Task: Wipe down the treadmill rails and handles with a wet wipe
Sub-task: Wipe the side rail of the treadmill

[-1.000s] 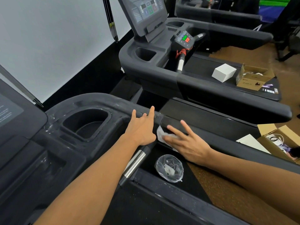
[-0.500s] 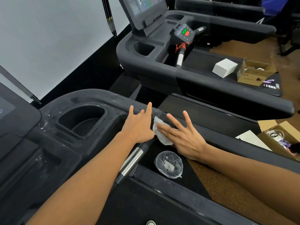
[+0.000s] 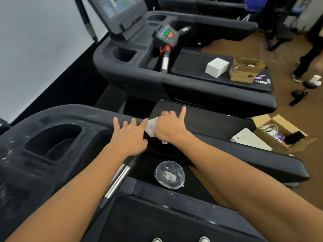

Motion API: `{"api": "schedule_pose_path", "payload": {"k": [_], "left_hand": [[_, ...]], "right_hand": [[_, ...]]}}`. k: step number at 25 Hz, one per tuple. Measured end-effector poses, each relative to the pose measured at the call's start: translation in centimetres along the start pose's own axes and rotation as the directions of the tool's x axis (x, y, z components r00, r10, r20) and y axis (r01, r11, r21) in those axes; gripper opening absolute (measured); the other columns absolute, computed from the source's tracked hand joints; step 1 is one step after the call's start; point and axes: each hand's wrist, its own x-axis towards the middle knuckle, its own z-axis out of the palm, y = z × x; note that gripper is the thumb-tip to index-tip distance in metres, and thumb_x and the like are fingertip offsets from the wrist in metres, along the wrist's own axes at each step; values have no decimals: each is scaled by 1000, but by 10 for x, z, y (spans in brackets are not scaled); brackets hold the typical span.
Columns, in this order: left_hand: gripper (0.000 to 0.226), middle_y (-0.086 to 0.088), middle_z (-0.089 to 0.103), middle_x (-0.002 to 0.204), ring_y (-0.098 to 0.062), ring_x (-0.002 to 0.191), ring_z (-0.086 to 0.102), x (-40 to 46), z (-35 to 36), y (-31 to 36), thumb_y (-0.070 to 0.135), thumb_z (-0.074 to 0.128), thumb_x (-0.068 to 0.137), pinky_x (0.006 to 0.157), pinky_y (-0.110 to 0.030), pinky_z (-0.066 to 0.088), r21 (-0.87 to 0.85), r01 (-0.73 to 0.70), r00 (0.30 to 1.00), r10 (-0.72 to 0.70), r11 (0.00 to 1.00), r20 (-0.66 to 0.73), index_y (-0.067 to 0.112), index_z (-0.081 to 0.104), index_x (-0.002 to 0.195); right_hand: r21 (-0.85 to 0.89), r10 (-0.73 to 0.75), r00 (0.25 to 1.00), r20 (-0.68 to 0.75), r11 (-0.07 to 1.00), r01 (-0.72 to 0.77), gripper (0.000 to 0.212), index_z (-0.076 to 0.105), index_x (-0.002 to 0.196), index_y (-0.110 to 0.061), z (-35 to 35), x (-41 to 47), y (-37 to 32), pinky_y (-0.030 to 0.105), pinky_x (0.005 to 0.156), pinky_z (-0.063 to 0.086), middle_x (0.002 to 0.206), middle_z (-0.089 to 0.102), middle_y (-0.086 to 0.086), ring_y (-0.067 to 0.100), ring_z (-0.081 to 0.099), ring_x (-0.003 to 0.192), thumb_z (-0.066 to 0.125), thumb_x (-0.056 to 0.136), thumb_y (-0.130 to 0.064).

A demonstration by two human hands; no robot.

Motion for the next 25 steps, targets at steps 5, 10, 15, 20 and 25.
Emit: {"api": "schedule_pose_path", "payload": {"k": [5, 10, 15, 20, 25], "left_hand": [[51, -5, 58, 126, -32, 117, 56, 26, -12, 27, 43, 59, 79, 104, -59, 33, -66, 111, 993, -107, 992, 57, 23, 45, 123], [62, 0, 60, 120, -28, 112, 59, 33, 2, 14, 64, 65, 75, 93, -54, 40, 136, 120, 992, -123, 983, 21, 28, 48, 123], [79, -7, 57, 115, -35, 106, 60, 42, 3, 19, 71, 62, 67, 94, -55, 46, 98, 178, 975, -189, 979, 113, 16, 54, 123], [74, 4, 38, 155, -24, 136, 45, 29, -18, 151, 73, 51, 81, 106, -57, 37, 88, -190, 982, 187, 978, 41, 41, 36, 146], [62, 8, 43, 152, -22, 136, 43, 26, -25, 261, 51, 56, 94, 105, -50, 42, -105, -367, 919, 378, 924, 109, 41, 32, 150]], "right_hand": [[364, -173, 948, 267, 929, 67, 42, 61, 123, -9, -7, 1, 5, 43, 89, 42, 129, 61, 20, 40, 57, 116, 34, 100, -31], [335, -15, 904, 426, 932, -142, 74, 44, 146, -16, -3, -32, 75, 48, 109, 34, 151, 45, 12, 36, 44, 136, 19, 96, -65], [270, 170, 833, 526, 895, -354, 93, 41, 149, -20, -23, -124, 224, 46, 112, 28, 156, 39, 11, 34, 37, 141, 10, 87, -82], [111, 250, 949, 193, 955, -274, 70, 53, 121, -9, -2, -189, 262, 47, 101, 36, 126, 58, 16, 36, 51, 116, 18, 98, -66], [30, 207, 975, -75, 978, -205, 57, 45, 121, -14, 11, -241, 289, 40, 107, 31, 123, 50, 4, 26, 44, 115, 20, 100, -60]]}}
